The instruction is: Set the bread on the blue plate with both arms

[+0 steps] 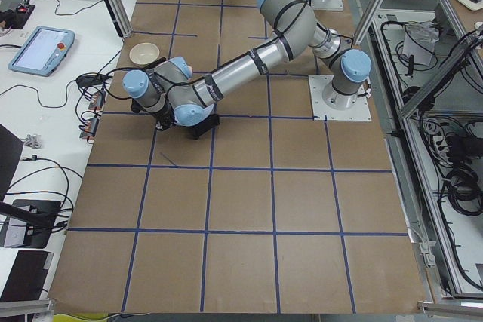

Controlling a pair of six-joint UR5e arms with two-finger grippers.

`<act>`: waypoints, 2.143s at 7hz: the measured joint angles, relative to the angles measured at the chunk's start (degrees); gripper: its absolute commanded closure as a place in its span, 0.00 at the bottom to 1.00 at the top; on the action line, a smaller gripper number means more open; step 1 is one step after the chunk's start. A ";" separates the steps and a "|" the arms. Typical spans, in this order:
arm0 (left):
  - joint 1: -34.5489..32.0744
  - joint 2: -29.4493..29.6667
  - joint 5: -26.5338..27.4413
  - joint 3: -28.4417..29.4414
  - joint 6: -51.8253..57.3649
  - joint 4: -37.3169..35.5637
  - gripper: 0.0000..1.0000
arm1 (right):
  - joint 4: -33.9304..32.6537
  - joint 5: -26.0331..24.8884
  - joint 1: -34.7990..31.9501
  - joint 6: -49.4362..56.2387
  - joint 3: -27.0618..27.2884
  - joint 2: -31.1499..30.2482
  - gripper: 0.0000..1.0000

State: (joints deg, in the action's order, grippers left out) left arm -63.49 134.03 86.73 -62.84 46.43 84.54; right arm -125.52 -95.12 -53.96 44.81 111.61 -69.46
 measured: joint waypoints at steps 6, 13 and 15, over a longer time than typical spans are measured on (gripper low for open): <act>-0.29 -15.37 3.17 -2.13 -6.56 18.87 0.98 | 10.12 -0.52 -6.39 -0.64 -6.76 -8.46 0.95; -26.80 -31.61 1.30 -23.78 -54.36 4.73 0.98 | 32.93 0.56 -31.75 -23.59 -21.97 -19.70 0.95; -35.63 -31.63 0.71 -26.65 -67.79 -0.09 0.98 | 33.12 1.61 -38.09 -32.58 -19.74 -19.65 0.95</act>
State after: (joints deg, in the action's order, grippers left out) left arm -99.12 102.40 87.43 -89.49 -21.36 84.45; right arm -92.40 -93.51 -92.05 12.23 91.87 -89.11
